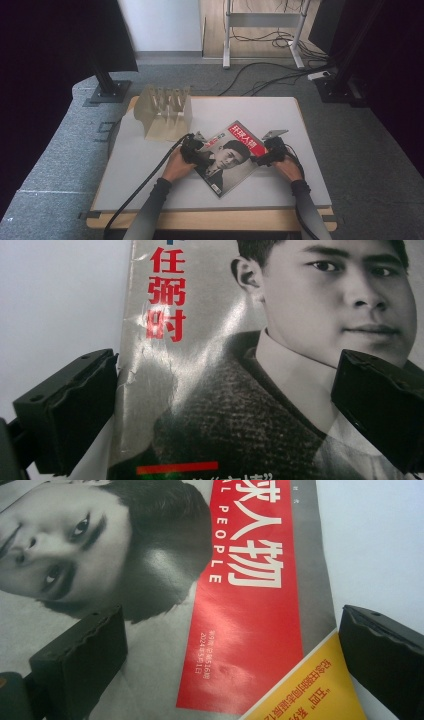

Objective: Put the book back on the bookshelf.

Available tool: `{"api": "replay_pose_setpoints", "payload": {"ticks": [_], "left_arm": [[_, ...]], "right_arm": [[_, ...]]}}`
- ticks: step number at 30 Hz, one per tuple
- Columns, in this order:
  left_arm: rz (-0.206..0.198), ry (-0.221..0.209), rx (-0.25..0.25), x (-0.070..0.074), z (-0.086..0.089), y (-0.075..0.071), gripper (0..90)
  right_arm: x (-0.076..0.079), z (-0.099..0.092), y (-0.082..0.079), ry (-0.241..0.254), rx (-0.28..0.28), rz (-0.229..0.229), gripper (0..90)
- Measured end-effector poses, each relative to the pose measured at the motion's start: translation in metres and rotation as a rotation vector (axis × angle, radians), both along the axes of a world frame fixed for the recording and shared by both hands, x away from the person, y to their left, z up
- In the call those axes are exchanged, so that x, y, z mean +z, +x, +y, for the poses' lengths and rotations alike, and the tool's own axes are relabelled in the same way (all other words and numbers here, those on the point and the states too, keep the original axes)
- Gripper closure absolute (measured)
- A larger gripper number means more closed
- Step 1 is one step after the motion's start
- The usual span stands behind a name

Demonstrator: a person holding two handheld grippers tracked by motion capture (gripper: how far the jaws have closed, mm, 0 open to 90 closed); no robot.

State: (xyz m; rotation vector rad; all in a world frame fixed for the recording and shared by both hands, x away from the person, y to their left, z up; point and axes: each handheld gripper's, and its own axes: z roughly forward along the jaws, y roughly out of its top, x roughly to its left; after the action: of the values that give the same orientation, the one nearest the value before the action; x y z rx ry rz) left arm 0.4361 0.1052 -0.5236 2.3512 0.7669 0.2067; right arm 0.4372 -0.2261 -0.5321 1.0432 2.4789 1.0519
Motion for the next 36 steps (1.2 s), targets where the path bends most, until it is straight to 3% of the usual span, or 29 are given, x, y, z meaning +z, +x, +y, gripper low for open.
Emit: {"api": "replay_pose_setpoints", "payload": {"ticks": [5,12,20,23,27,32,34,36], "left_arm": [[-0.011,-0.022,0.000,-0.002,0.009,-0.018,0.0],[-0.008,-0.016,-0.009,-0.001,0.017,-0.039,0.0],[-0.017,-0.029,-0.008,-0.003,0.025,-0.058,0.0],[-0.019,-0.031,-0.004,-0.003,0.025,-0.060,0.0],[-0.017,-0.026,-0.003,-0.002,0.025,-0.063,0.0],[-0.018,-0.025,0.002,-0.002,0.024,-0.072,0.0],[-0.017,-0.025,0.001,-0.002,0.023,-0.078,0.0],[-0.016,-0.022,-0.004,-0.002,0.023,-0.084,0.0]], "right_arm": [[-0.001,0.006,-0.017,0.004,0.003,-0.006,0.0],[-0.001,0.015,-0.037,0.004,0.015,-0.008,0.0],[0.003,0.020,-0.052,-0.031,0.044,-0.023,2.2],[0.011,0.015,-0.061,-0.069,0.020,-0.052,3.1],[0.019,-0.002,-0.081,-0.050,-0.033,-0.067,0.6],[0.007,-0.007,-0.100,-0.051,-0.041,-0.032,0.0],[0.001,-0.004,-0.102,-0.065,-0.037,-0.027,0.0],[0.000,-0.002,-0.100,-0.046,-0.043,-0.028,0.0]]}}
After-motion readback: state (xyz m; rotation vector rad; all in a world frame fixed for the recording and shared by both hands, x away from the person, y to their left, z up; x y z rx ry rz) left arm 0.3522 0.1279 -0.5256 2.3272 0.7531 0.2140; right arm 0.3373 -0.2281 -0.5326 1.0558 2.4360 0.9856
